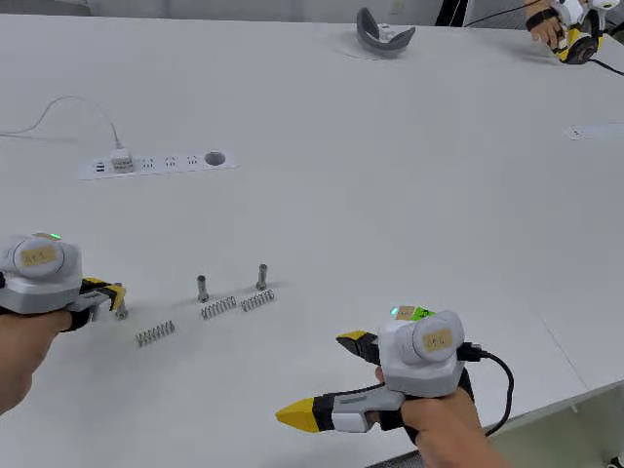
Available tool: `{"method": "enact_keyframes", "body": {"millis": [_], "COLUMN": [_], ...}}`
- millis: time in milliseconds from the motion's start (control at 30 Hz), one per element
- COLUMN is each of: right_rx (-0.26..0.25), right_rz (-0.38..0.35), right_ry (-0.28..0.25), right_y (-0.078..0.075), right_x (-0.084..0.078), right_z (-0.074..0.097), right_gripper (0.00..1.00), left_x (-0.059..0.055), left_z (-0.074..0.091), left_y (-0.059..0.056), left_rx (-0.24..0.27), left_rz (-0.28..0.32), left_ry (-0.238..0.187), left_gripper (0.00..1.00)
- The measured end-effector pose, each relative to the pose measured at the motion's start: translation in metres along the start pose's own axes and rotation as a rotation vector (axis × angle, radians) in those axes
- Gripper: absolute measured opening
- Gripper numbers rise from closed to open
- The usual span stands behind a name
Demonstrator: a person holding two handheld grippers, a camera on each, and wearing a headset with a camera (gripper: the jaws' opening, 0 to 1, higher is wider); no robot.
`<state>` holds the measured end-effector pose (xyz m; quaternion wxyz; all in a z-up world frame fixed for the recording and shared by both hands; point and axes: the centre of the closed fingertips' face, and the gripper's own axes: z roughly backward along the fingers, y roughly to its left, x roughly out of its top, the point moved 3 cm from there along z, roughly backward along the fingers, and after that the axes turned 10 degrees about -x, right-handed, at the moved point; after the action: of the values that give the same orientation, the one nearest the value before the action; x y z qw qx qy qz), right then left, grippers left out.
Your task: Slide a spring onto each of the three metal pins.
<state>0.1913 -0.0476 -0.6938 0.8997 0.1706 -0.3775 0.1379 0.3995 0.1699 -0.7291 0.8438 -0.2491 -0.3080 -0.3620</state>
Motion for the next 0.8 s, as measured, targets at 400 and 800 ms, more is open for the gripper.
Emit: {"method": "enact_keyframes", "body": {"millis": [400,800], "right_rx": [0.001,-0.007], "right_rz": [-0.002,-0.007], "right_ry": [0.002,-0.001], "right_y": [0.002,-0.001], "right_x": [-0.002,-0.003], "right_z": [0.001,0.003], "right_gripper": [0.9,0.9], "left_x": [0.0,0.004], "left_z": [-0.002,-0.009], "left_y": [-0.002,-0.016], "left_rx": [0.005,-0.011], "left_rz": [0.005,-0.025], "left_ry": [-0.005,-0.01], "left_gripper": [0.07,0.07]}}
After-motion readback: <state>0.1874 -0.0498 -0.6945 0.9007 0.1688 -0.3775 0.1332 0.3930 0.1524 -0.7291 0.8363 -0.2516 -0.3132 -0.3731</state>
